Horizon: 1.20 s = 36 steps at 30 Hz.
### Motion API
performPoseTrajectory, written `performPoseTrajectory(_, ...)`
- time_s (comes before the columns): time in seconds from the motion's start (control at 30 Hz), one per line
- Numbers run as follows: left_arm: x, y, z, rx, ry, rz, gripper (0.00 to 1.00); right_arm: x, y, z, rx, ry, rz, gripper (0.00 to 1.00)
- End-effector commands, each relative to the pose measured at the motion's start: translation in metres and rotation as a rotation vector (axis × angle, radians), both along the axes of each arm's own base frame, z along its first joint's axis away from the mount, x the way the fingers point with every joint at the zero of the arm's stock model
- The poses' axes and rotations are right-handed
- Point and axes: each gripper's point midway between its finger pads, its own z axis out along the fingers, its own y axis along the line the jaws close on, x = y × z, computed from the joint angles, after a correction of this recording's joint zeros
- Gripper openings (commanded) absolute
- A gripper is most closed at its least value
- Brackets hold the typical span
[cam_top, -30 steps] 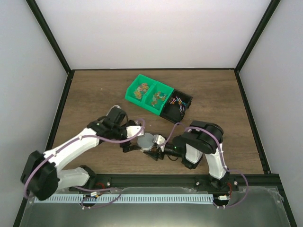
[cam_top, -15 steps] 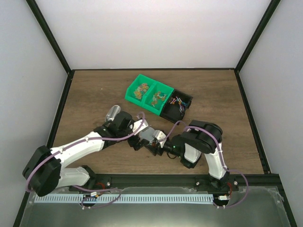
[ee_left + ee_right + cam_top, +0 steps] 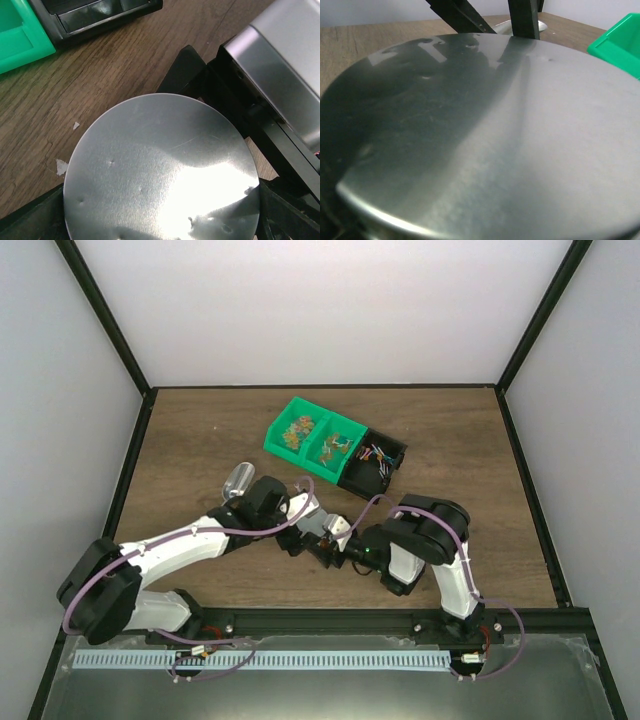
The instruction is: Pack the candies
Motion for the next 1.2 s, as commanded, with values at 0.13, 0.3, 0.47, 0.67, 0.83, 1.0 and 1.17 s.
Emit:
performPoseTrajectory(0.13,-0.016,-0.001,0.004,0.026,-0.039,-0.152,0.86,-0.023,0.005,-0.003,-0.013,-0.015,0.117,0.74)
performPoseTrajectory(0.3,-0.031,0.014,-0.014,0.114,-0.044,-0.279,0.86,-0.053,0.008,0.008,0.020,-0.047,0.283,0.74)
performPoseTrajectory(0.47,-0.040,0.028,-0.023,0.167,-0.078,-0.439,0.85,-0.077,0.008,0.010,0.026,-0.064,0.410,0.73)
performPoseTrajectory(0.67,-0.032,0.035,-0.019,0.205,-0.125,-0.595,0.83,-0.098,0.007,0.013,0.039,-0.061,0.520,0.73)
performPoseTrajectory(0.83,-0.004,0.044,-0.009,0.189,-0.119,-0.524,0.88,-0.088,0.007,0.011,0.032,-0.053,0.466,0.73)
performPoseTrajectory(1.0,-0.013,0.042,0.015,0.099,-0.090,-0.422,1.00,-0.056,0.010,0.006,0.017,-0.016,0.302,0.73)
performPoseTrajectory(1.17,-0.028,0.031,0.027,0.016,-0.043,-0.270,1.00,-0.033,0.012,-0.001,-0.005,-0.022,0.187,0.74)
